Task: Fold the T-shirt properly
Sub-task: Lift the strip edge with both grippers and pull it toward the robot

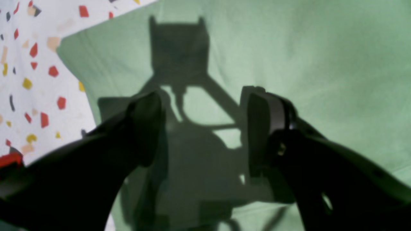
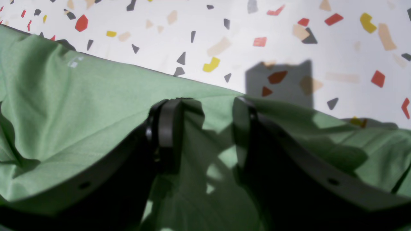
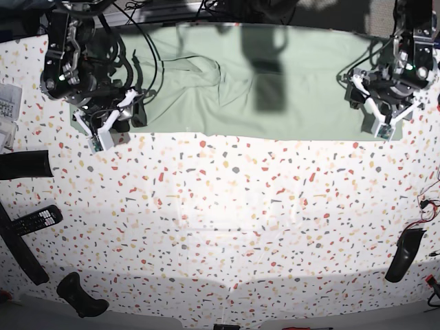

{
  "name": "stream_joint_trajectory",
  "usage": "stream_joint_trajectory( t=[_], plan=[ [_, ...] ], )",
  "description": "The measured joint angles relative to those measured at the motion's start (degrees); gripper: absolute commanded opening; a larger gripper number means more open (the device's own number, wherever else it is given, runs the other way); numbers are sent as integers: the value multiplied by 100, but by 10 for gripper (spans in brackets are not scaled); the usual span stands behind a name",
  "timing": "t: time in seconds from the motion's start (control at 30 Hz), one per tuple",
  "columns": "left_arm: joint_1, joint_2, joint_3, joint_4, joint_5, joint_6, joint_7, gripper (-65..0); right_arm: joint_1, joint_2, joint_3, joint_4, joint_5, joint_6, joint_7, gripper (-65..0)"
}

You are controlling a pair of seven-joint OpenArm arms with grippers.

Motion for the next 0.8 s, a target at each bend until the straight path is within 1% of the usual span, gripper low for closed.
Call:
stream_joint_trajectory(
  t=[0.13,0.27,0.33,0.5,0.8],
  plan=[
    [-70,168,-37,-354,-72,42,-157,-257,9,2,0,0,0,0,-24,-400],
    [-111,153,-50,-599,-203,33,-332,-257,11,0,0,0,0,0,-24,-400],
    [-133,136,-70,-684,-229,-96,-374,-257,11,0,0,0,0,0,-24,-400],
    [-144,136,-72,-763,-245,-133,-476,-257,9,0,0,0,0,0,-24,-400],
    [-461,136,-74,-1226,-289,-256,-769,-257,9,0,-11,0,0,0,-13,-400]
  ],
)
